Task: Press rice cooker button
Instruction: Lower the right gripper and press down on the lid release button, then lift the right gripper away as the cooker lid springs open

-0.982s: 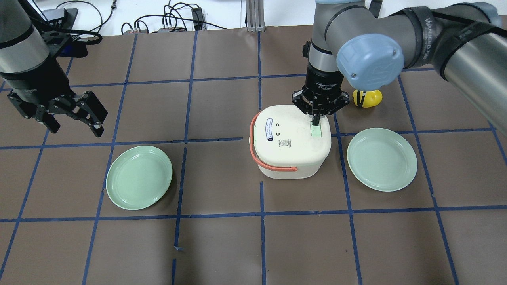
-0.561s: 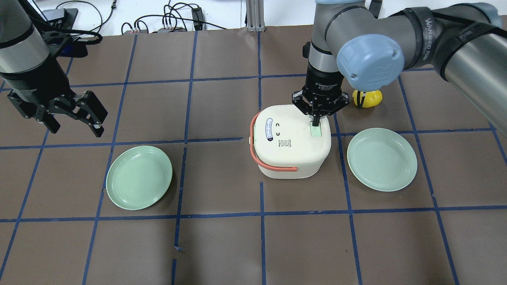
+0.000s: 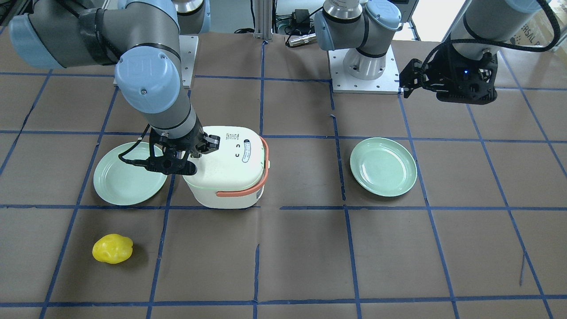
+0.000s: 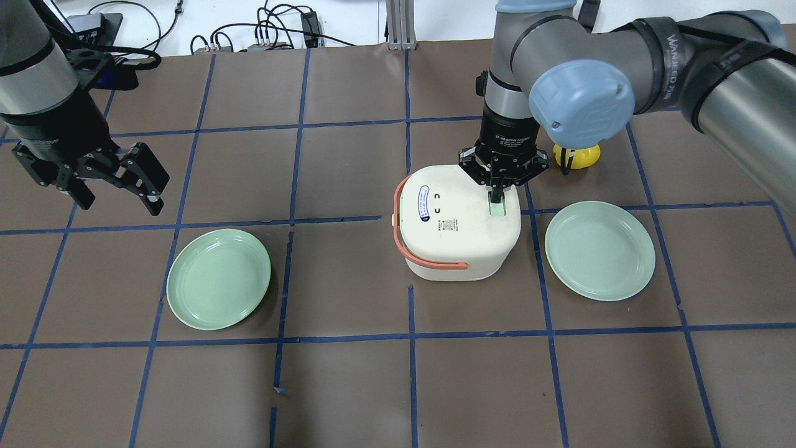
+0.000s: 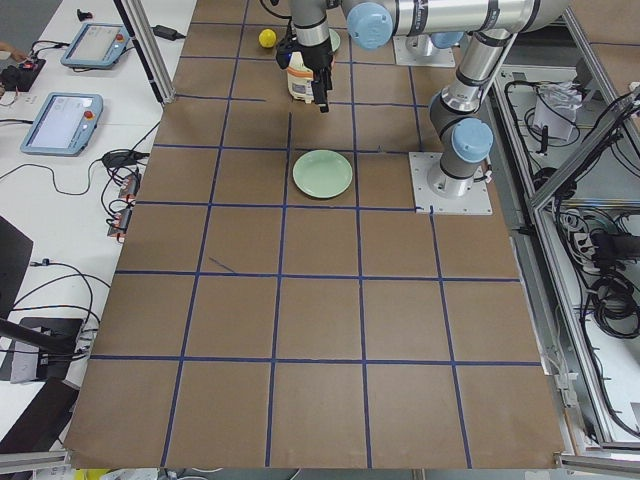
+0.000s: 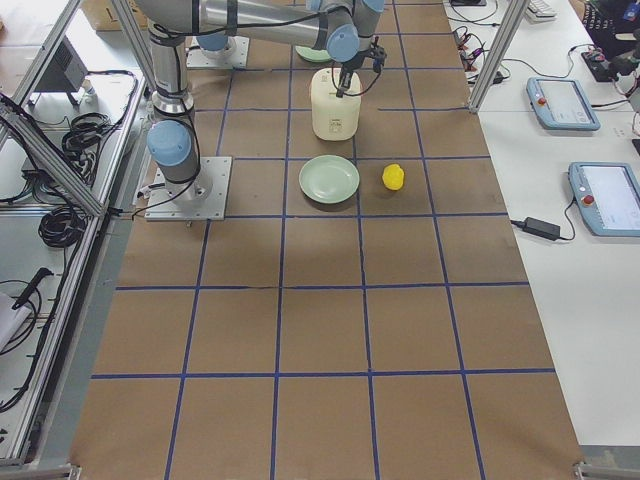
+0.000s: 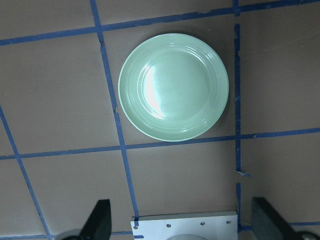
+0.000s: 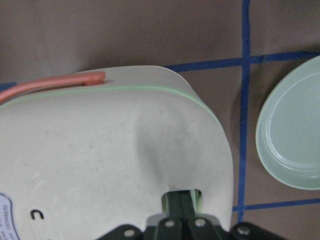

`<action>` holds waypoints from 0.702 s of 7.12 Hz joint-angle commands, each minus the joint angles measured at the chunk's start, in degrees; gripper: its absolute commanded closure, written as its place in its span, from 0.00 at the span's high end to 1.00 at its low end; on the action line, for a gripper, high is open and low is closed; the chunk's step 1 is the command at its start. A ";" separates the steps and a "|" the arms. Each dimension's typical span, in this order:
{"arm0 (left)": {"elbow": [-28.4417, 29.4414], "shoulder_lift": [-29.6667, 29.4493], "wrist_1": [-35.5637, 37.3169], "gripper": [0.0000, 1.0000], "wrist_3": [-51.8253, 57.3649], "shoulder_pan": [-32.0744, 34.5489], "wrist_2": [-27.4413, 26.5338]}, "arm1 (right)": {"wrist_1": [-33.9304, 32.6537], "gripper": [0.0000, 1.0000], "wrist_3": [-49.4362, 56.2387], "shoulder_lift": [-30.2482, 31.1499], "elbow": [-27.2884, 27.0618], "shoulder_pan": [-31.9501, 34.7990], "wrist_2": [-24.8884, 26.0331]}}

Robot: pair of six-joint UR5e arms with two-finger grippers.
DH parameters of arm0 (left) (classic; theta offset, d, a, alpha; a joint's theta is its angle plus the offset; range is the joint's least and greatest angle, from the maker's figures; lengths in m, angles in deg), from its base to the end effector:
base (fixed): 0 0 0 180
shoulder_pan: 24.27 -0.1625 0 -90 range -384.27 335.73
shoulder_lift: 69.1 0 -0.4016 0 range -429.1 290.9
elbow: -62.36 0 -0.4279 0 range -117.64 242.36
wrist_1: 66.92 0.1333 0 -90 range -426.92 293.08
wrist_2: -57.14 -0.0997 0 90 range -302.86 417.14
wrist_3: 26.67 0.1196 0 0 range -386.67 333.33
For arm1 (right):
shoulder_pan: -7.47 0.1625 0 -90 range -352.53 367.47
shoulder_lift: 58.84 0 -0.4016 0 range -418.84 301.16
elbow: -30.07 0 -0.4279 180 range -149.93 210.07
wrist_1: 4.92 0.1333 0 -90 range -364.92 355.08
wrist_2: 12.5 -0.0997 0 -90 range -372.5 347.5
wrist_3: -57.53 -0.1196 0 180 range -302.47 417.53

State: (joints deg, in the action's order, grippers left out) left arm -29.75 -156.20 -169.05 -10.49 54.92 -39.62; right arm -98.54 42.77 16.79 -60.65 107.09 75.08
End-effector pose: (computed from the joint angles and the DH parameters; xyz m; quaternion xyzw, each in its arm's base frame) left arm -0.0267 -0.4957 0.4334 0.0524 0.9920 0.1096 0.0340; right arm 0.2345 -0.5554 0.3032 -0.0467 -0.9937 -0.1021 0.0006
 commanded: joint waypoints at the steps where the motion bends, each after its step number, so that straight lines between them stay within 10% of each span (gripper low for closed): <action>1: 0.00 0.00 0.00 1.00 0.00 0.00 0.00 | 3.59 0.10 -0.96 2.05 3.51 0.14 1.79; 3: 0.00 0.00 0.00 1.00 0.00 0.00 0.00 | 11.76 0.30 -0.97 2.33 11.05 0.14 2.25; 4: 0.00 0.00 0.00 1.00 0.00 0.00 -0.09 | 11.27 0.84 -0.62 2.33 13.61 -0.30 4.25; 5: 0.00 0.00 0.00 1.00 0.00 0.00 0.00 | 10.57 1.00 0.42 2.33 14.95 -0.82 7.58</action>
State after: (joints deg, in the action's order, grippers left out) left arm -29.74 -156.19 -169.05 -10.50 54.92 -39.66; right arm -87.89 42.29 19.07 -48.17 106.81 79.43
